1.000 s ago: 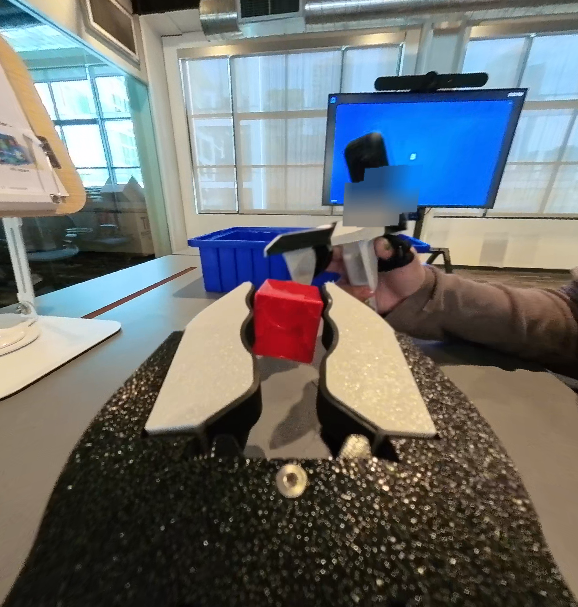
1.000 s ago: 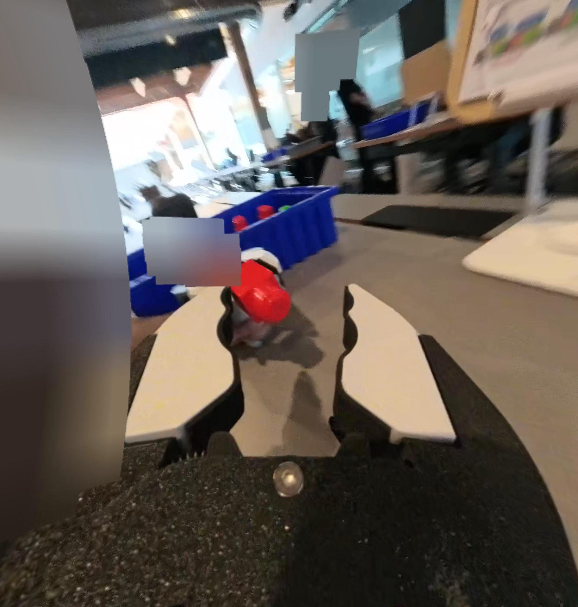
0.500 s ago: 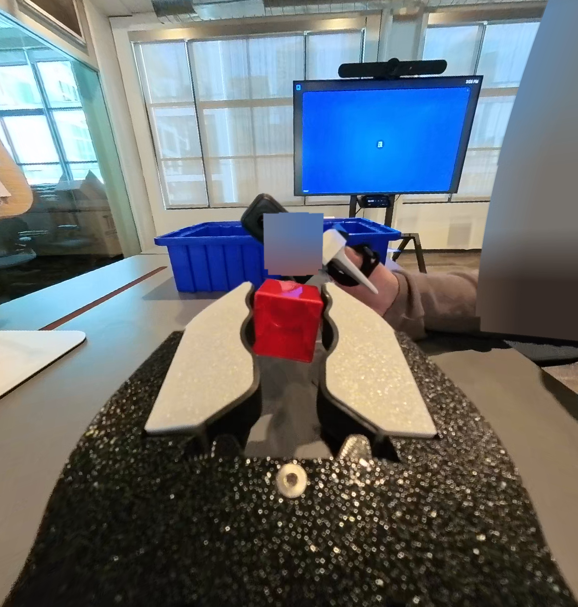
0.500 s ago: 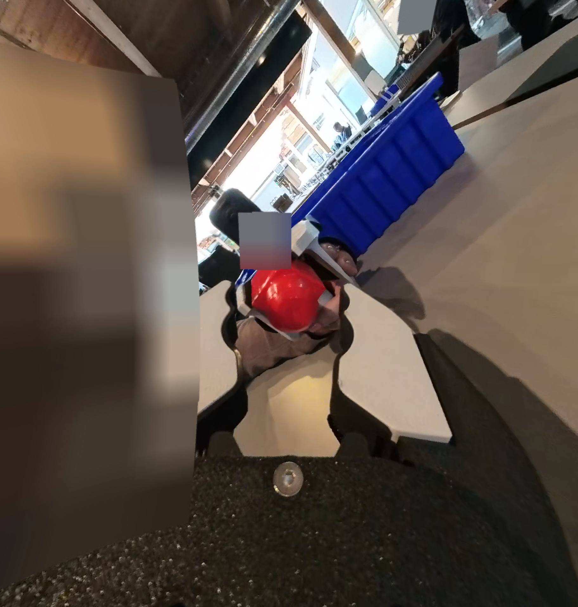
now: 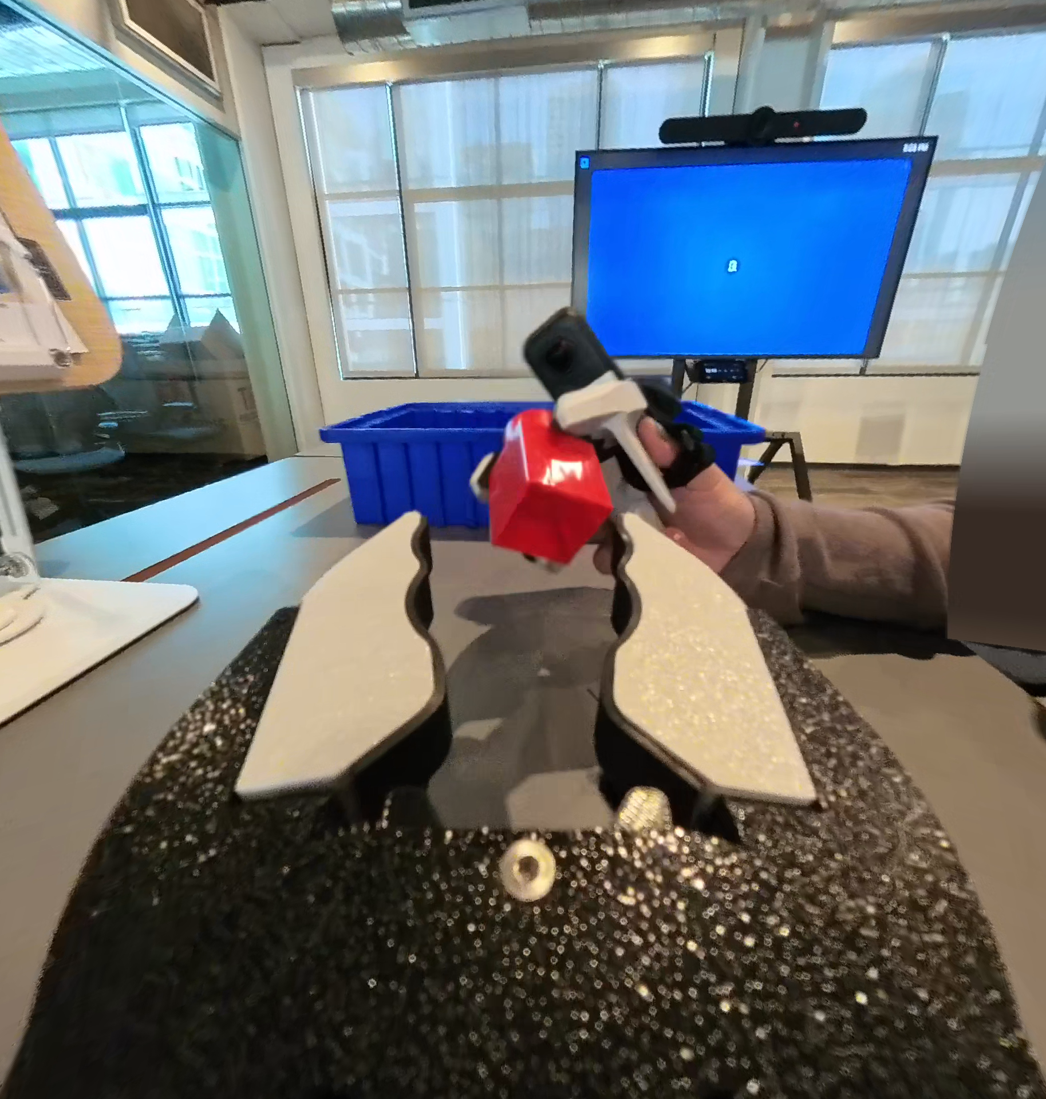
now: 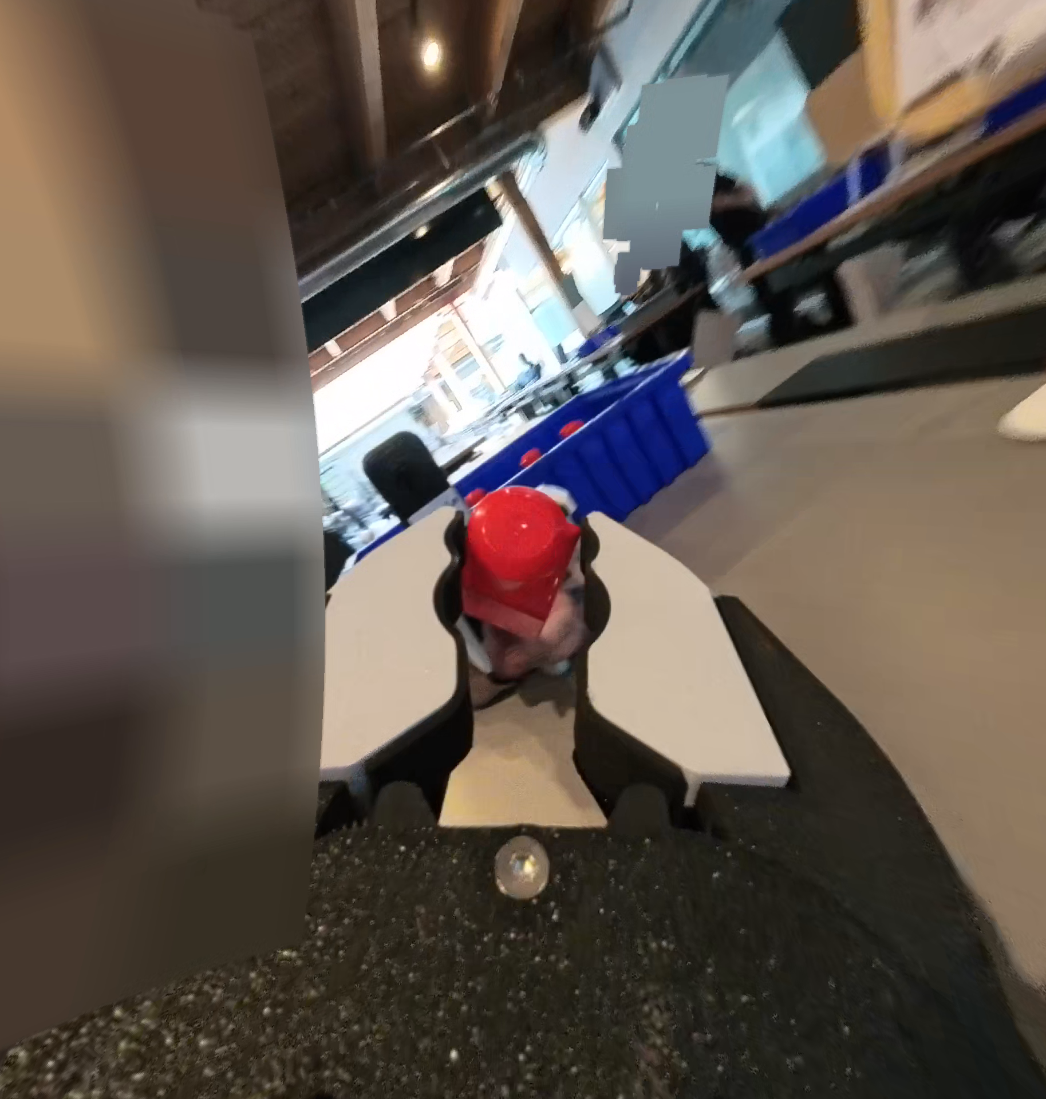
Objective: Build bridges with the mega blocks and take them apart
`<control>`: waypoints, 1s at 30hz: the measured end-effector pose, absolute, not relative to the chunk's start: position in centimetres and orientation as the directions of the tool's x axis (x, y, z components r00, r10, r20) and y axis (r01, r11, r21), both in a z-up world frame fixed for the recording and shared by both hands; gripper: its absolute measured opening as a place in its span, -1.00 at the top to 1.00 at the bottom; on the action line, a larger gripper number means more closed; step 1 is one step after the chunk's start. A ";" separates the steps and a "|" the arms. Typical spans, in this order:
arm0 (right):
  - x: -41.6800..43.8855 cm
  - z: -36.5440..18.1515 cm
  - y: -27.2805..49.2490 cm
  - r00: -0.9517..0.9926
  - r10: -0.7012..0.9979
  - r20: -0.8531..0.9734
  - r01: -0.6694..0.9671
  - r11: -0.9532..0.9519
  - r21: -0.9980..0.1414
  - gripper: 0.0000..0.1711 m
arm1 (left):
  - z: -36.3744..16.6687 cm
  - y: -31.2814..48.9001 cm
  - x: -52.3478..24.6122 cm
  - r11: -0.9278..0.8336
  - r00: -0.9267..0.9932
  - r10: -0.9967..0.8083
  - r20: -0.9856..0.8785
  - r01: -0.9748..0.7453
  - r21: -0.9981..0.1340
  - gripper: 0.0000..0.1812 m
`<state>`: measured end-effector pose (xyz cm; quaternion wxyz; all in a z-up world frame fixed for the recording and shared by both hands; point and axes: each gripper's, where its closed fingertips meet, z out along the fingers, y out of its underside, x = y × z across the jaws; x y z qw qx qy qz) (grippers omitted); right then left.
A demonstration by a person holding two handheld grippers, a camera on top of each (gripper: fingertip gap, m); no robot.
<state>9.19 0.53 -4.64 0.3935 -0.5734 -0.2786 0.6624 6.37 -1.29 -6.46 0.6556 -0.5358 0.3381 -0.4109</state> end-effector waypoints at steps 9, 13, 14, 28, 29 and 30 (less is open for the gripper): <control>20.8 0.8 5.1 0.733 0.680 0.031 -0.070 0.120 -0.990 0.59 | -6.2 -1.0 5.9 0.061 0.433 -0.901 0.040 0.217 -0.974 0.37; 30.5 2.6 5.9 0.947 0.161 0.276 0.246 0.188 -0.951 0.59 | -6.2 -1.0 5.8 0.055 0.430 -0.901 0.047 0.222 -0.974 0.39; 32.6 2.5 6.0 0.951 0.056 0.304 0.293 0.144 -0.945 0.57 | -6.2 -0.9 5.8 0.054 0.431 -0.901 0.049 0.224 -0.973 0.40; 35.5 -1.8 7.9 0.937 -0.038 0.346 0.339 -0.128 -0.932 0.54 | -6.1 -0.8 5.6 0.043 0.430 -0.900 0.066 0.240 -0.970 0.41; 35.5 -1.7 7.9 0.936 -0.042 0.349 0.342 -0.124 -0.932 0.51 | -6.1 -0.8 5.6 0.042 0.430 -0.900 0.068 0.241 -0.970 0.41; 35.3 -1.6 8.0 0.935 -0.035 0.354 0.348 -0.112 -0.931 0.49 | -6.1 -0.8 5.6 0.042 0.430 -0.900 0.069 0.242 -0.969 0.41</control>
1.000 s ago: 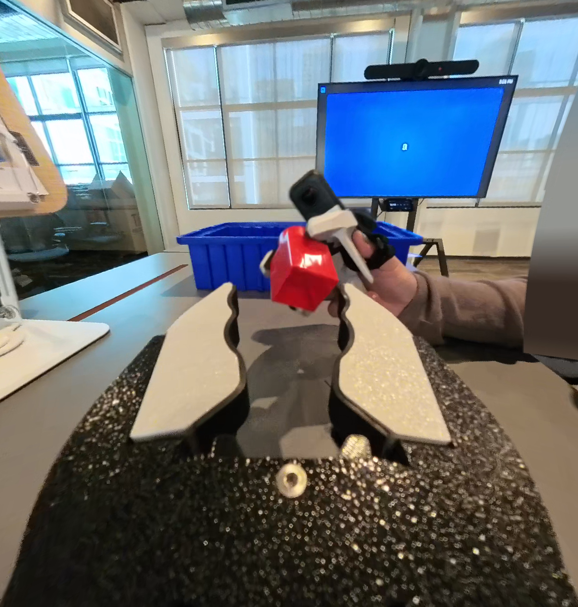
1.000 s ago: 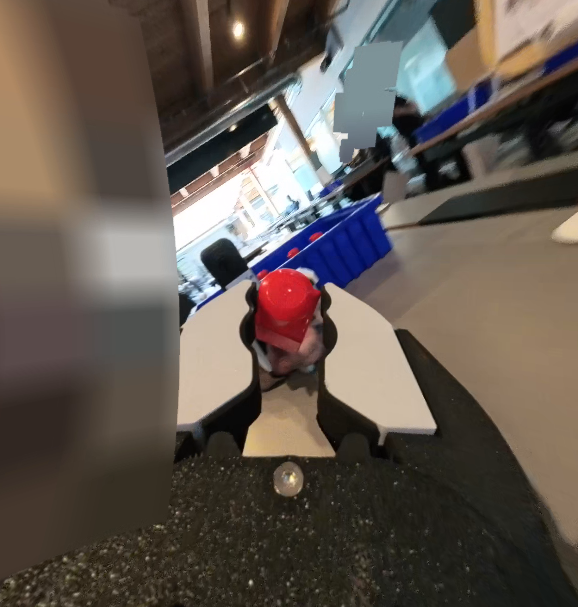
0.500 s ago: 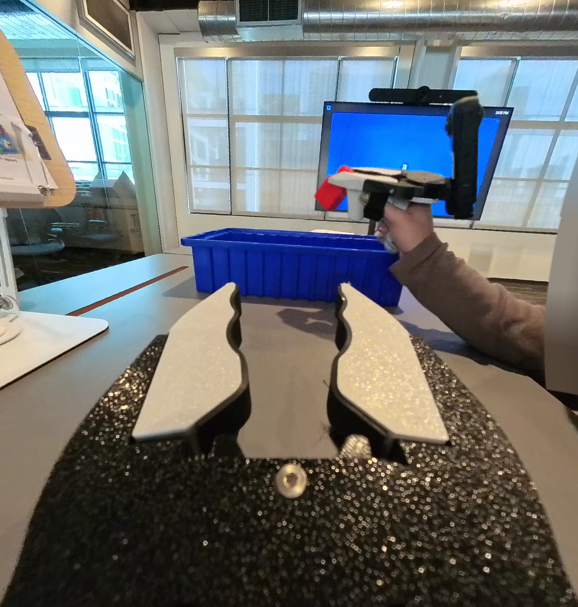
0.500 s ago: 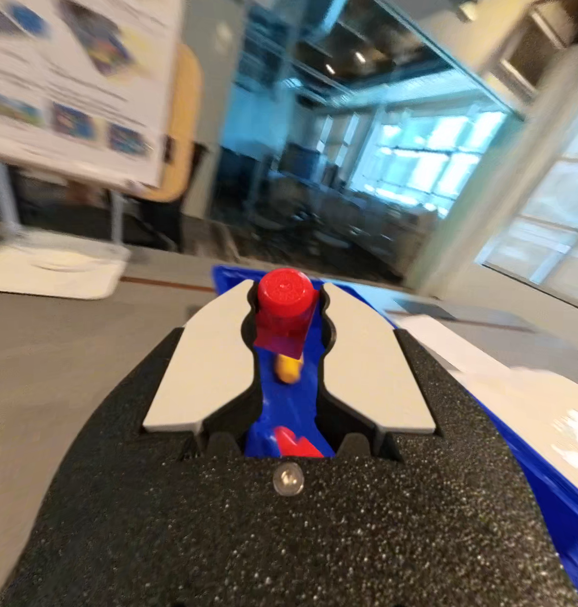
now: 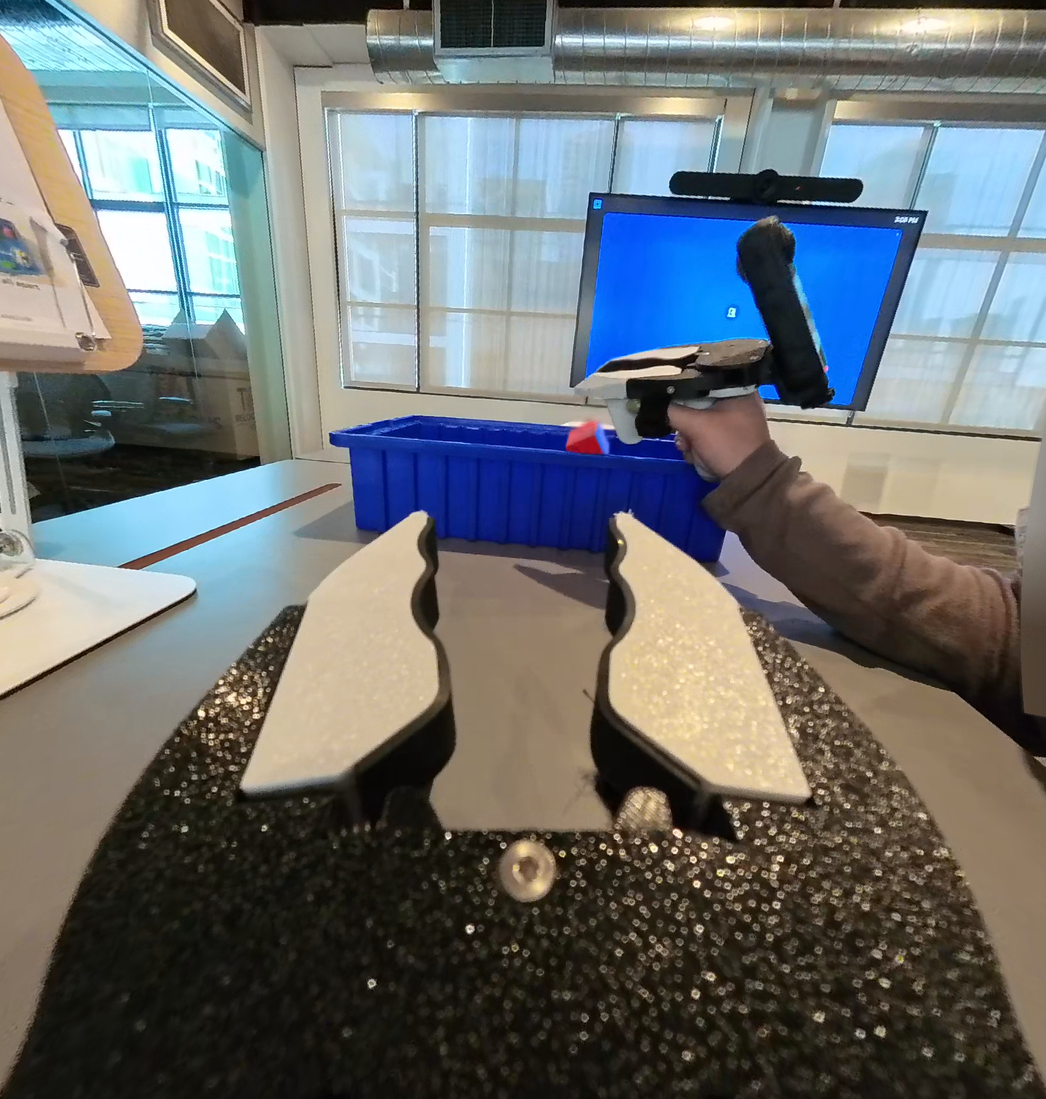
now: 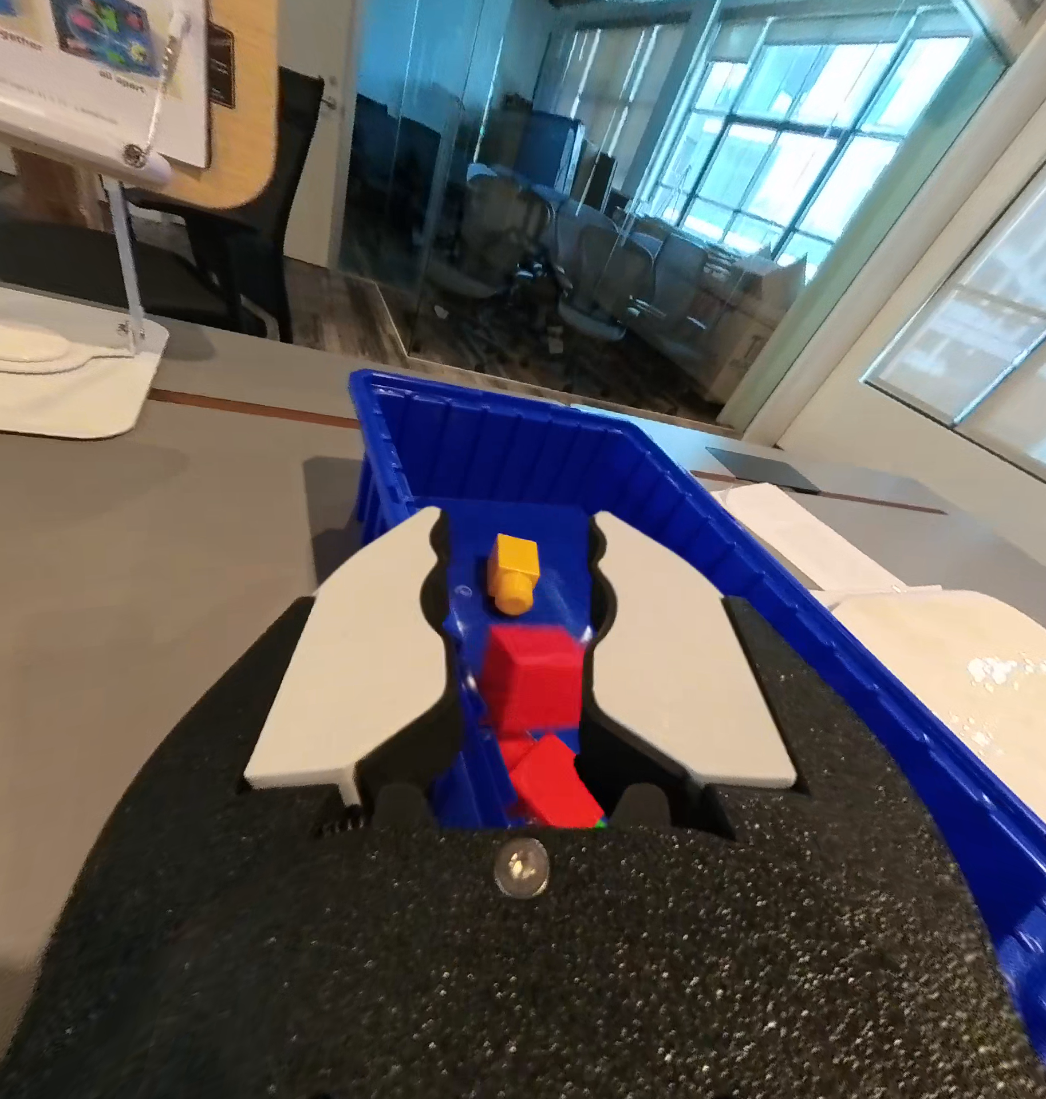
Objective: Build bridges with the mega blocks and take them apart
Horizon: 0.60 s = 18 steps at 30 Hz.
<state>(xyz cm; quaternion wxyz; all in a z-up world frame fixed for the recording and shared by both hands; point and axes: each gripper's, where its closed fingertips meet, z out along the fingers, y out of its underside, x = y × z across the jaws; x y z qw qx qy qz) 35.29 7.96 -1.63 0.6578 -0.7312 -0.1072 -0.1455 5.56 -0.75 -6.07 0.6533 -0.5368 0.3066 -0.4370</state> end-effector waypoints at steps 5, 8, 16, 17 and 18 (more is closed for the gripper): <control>27.7 -0.8 7.4 0.885 0.223 0.408 0.373 0.182 -0.910 0.61 | -6.1 -0.7 5.5 0.036 0.429 -0.900 0.074 0.243 -0.969 0.41; 21.6 -2.6 6.8 0.823 0.480 0.303 0.227 0.211 -0.951 0.61 | -6.1 -0.6 5.5 0.034 0.431 -0.899 0.077 0.244 -0.969 0.42; 15.0 -5.7 5.4 0.685 0.696 0.215 0.088 0.214 -0.973 0.62 | -6.1 -0.2 5.2 0.028 0.458 -0.884 0.095 0.255 -0.967 0.44; 14.7 -5.4 5.1 0.667 0.708 0.234 0.083 0.241 -0.967 0.62 | -6.0 -0.1 5.1 0.024 0.461 -0.882 0.102 0.261 -0.965 0.45; 14.5 -4.8 4.7 0.655 0.704 0.274 0.095 0.283 -0.954 0.60 | -6.0 0.0 5.0 0.020 0.464 -0.879 0.110 0.267 -0.964 0.46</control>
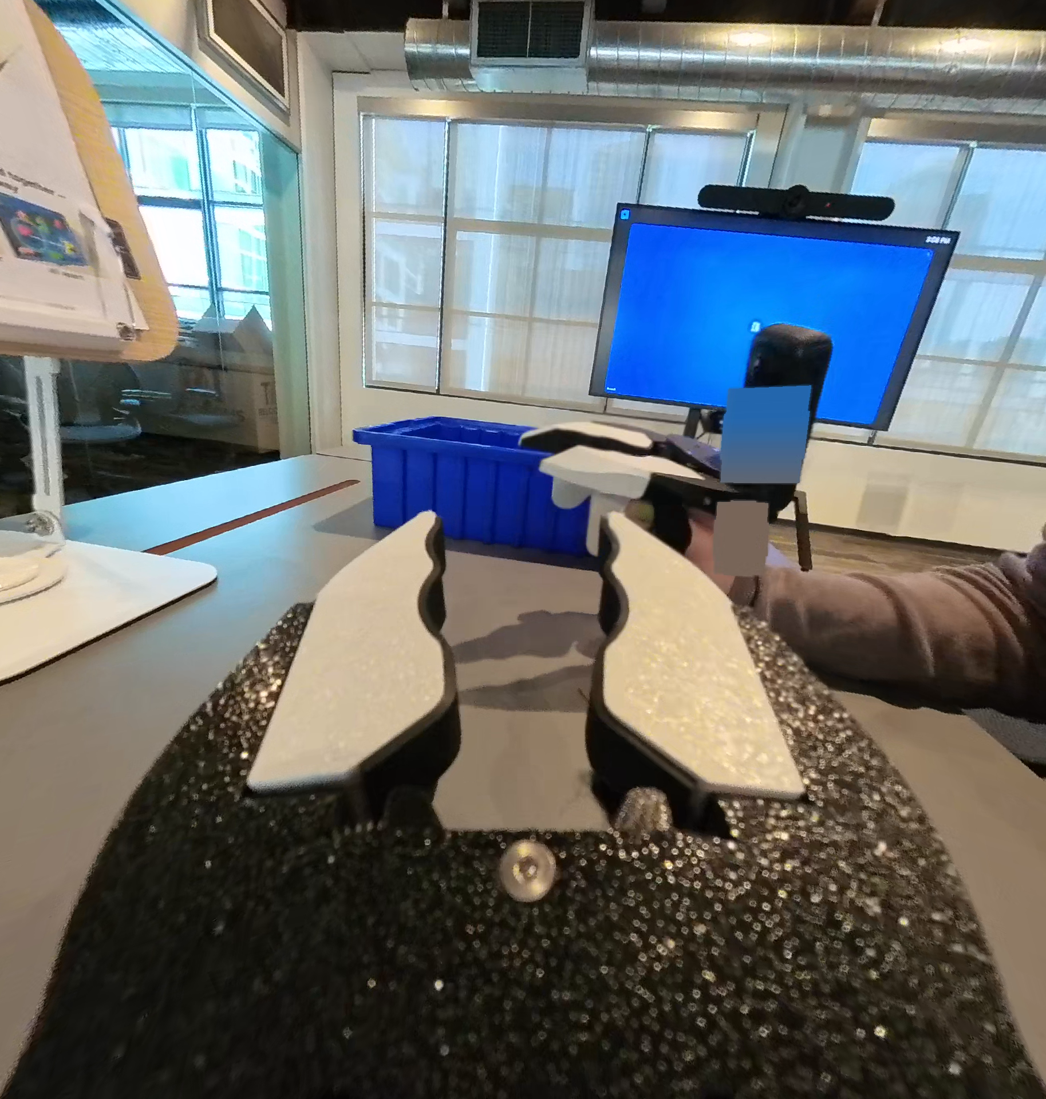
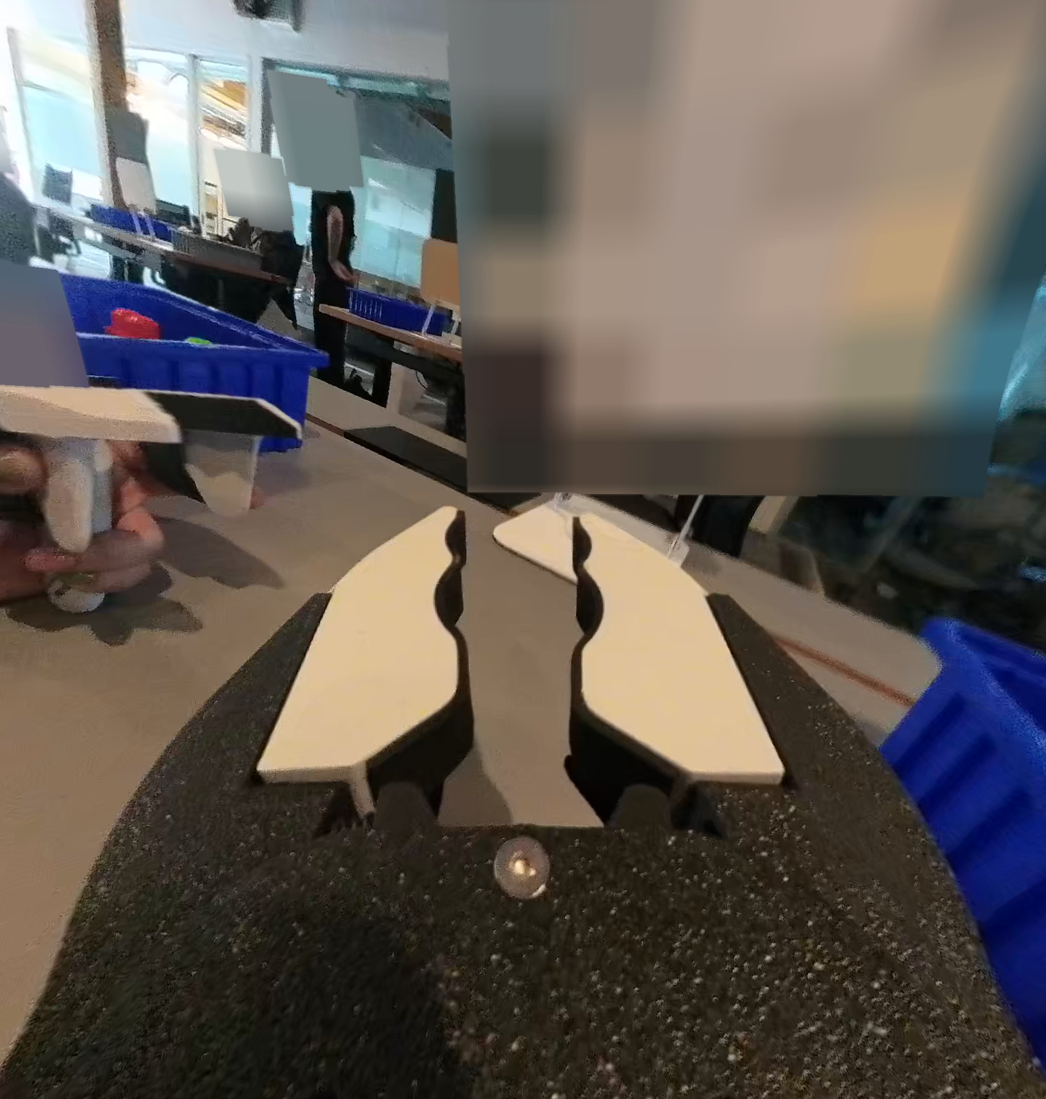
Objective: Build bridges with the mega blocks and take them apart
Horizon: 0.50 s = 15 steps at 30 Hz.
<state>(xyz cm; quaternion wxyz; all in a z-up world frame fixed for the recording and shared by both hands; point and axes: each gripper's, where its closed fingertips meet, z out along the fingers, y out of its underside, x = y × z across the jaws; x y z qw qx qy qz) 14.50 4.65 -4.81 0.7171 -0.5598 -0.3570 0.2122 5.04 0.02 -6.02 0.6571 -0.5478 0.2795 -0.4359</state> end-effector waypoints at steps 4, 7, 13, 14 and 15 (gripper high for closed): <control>12.2 0.7 1.0 0.598 0.715 0.362 0.079 0.397 -0.914 0.59 | -6.0 0.5 4.7 0.004 0.483 -0.864 0.139 0.284 -0.959 0.49; 6.0 4.9 -4.1 0.377 0.885 0.272 -0.025 0.303 -0.953 0.57 | -6.1 1.0 4.4 -0.001 0.515 -0.843 0.156 0.289 -0.957 0.52; -10.6 5.3 -13.4 -0.099 0.970 0.220 0.241 0.238 -0.941 0.49 | -6.0 1.1 4.0 0.051 0.582 -0.804 0.122 0.272 -0.961 0.56; -13.1 4.6 -14.9 -0.164 0.964 0.208 0.285 0.248 -0.926 0.50 | -5.9 1.0 3.9 0.061 0.591 -0.798 0.118 0.274 -0.960 0.56; -15.4 3.5 -16.2 -0.222 0.956 0.193 0.342 0.262 -0.902 0.48 | -5.8 0.8 3.8 0.075 0.598 -0.794 0.111 0.277 -0.958 0.56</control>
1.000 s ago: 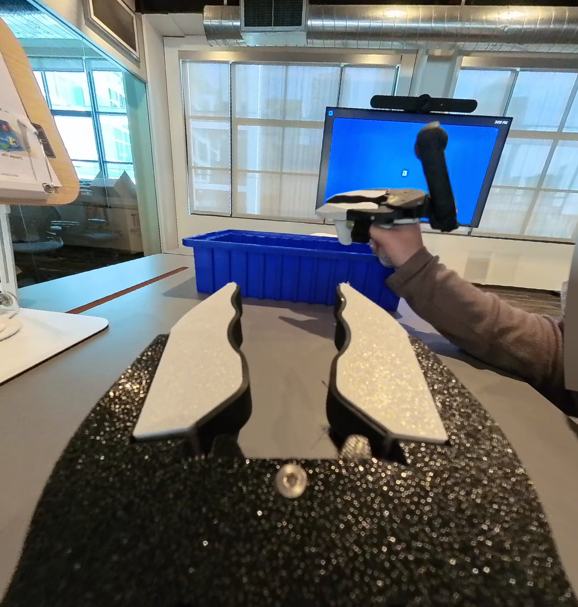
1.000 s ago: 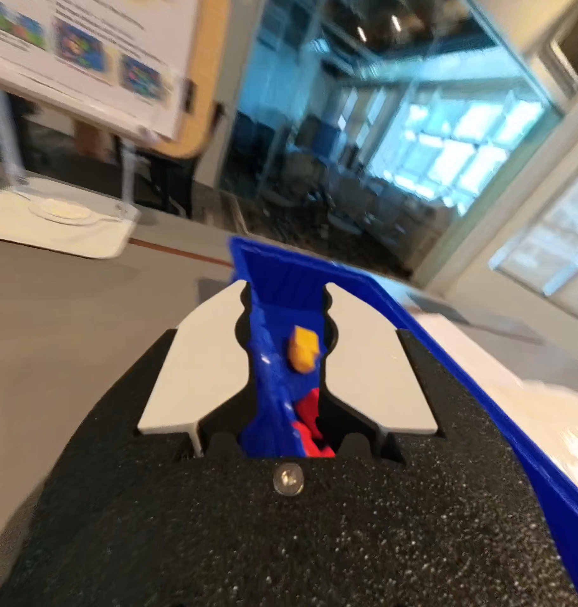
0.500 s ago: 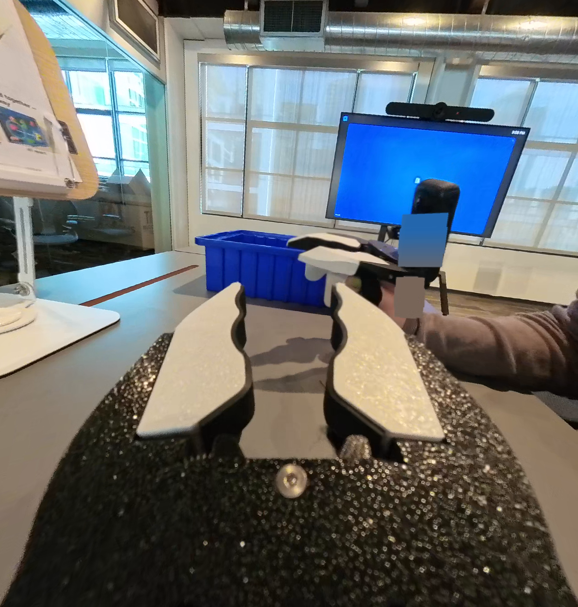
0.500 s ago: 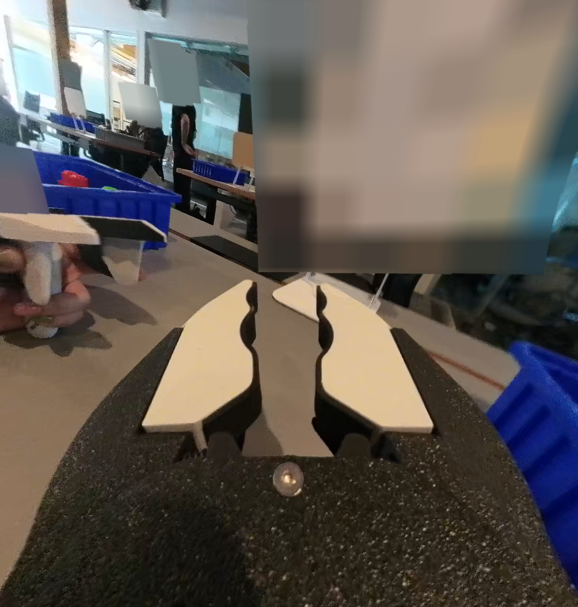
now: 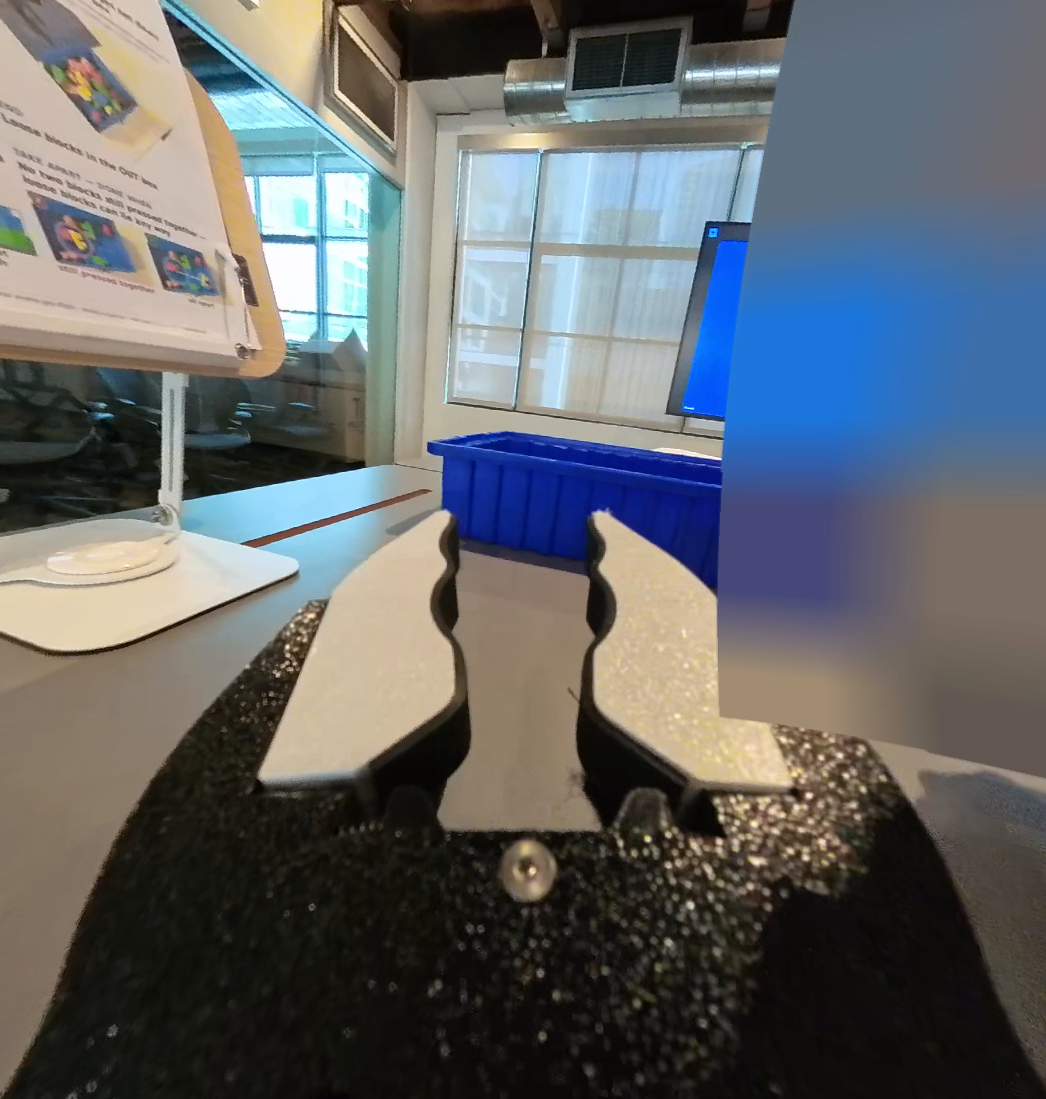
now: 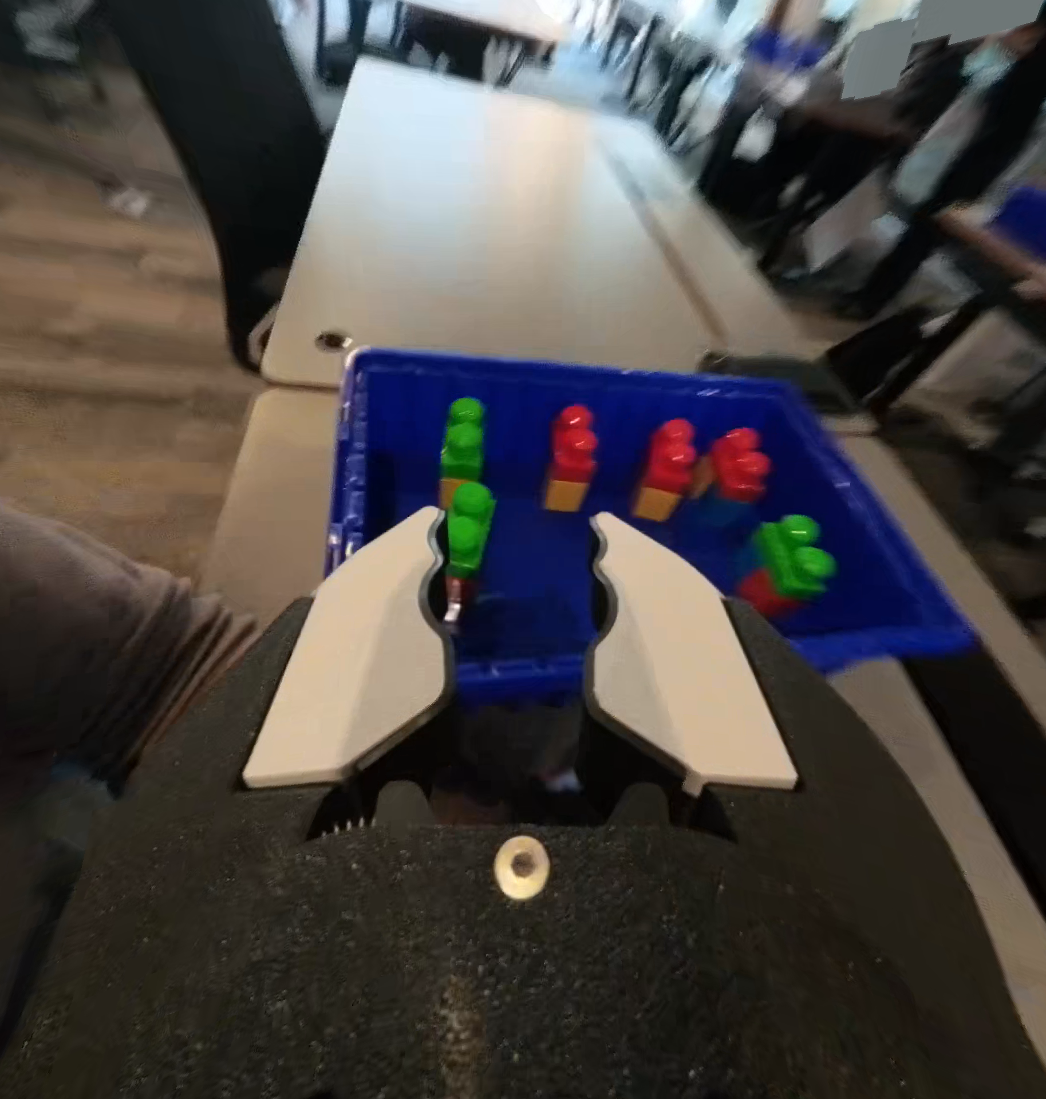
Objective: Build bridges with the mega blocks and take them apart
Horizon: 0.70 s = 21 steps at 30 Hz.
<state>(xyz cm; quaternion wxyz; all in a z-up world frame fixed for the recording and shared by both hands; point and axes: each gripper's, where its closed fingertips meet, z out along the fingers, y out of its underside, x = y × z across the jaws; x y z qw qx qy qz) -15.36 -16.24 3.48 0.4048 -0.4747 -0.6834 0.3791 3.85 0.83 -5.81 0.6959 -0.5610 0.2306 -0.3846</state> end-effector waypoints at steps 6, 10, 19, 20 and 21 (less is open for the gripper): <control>-24.8 -6.9 -20.0 -0.349 0.932 0.095 0.732 0.334 -0.593 0.32 | -5.7 0.6 3.9 0.099 0.608 -0.789 0.090 0.270 -0.958 0.56; -26.2 -12.1 -19.8 -0.353 0.932 0.080 0.853 0.355 -0.383 0.13 | -5.7 0.6 3.8 0.103 0.611 -0.787 0.089 0.272 -0.957 0.55; -25.7 -13.3 -19.3 -0.327 0.945 0.020 0.871 0.309 -0.382 0.56 | -5.7 0.7 3.9 0.093 0.609 -0.788 0.093 0.268 -0.959 0.55; -25.6 -12.7 -19.2 -0.325 0.945 0.020 0.863 0.305 -0.403 0.57 | -5.7 0.7 3.8 0.092 0.608 -0.788 0.096 0.271 -0.958 0.55; -25.3 -11.9 -19.1 -0.325 0.945 0.020 0.851 0.302 -0.430 0.57 | -5.7 0.7 3.8 0.091 0.607 -0.788 0.099 0.274 -0.957 0.54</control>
